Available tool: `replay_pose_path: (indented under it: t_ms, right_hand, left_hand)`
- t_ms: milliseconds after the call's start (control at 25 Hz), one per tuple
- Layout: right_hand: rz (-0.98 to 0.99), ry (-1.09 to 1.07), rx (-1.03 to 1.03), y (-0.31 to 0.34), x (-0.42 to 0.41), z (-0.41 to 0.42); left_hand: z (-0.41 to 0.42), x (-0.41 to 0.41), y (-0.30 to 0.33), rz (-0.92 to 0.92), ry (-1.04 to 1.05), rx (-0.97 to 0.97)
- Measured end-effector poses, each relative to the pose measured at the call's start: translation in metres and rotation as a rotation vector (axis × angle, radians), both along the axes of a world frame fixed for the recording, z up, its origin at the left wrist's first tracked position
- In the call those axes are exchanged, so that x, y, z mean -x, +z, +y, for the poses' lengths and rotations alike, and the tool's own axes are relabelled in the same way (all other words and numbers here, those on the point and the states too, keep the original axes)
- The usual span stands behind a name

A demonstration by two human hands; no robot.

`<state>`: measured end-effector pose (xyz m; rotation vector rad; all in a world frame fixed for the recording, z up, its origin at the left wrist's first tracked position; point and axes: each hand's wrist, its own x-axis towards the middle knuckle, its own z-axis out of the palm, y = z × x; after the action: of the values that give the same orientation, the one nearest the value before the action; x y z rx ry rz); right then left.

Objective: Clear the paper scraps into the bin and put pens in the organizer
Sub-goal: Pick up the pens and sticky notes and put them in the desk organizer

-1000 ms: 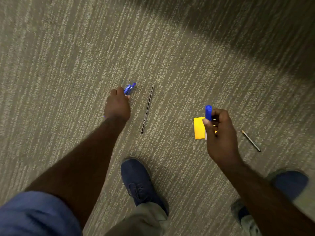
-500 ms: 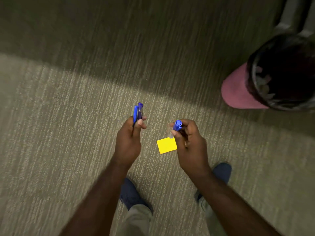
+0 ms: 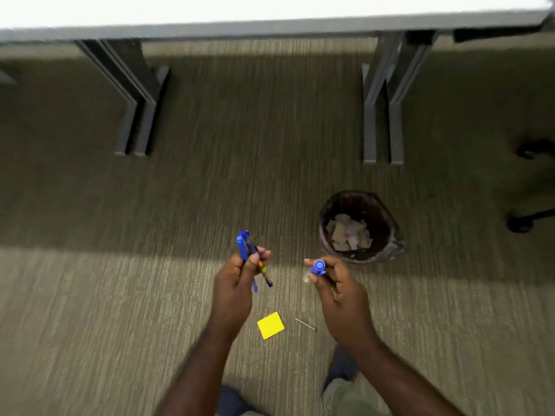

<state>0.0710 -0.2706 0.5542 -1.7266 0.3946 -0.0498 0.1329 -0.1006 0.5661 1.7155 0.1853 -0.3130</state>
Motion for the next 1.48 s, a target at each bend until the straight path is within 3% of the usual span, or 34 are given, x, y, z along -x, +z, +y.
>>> replay_pose_path:
  t_ms: [240, 440, 840, 1080, 1480]
  right_hand:
    - [-0.077, -0.065, -0.062, 0.115, -0.032, -0.061]
    - [-0.101, -0.067, -0.035, 0.147, -0.071, -0.068]
    - [-0.151, 0.035, 0.217, 0.211, -0.287, -0.009]
    - [-0.269, -0.071, 0.27, 0.247, -0.395, 0.008]
    - [-0.333, -0.375, 0.214, 0.261, -0.516, -0.107]
  left_hand:
    - [-0.048, -0.018, 0.103, -0.001, -0.038, 0.031]
    - [-0.047, -0.065, 0.145, -0.058, -0.035, -0.021]
    - [-0.001, -0.306, 0.205, -0.169, -0.272, -0.052]
    - [0.006, -0.419, 0.231, -0.219, -0.402, -0.075]
    - [-0.093, -0.563, 0.259, -0.281, -0.46, 0.002]
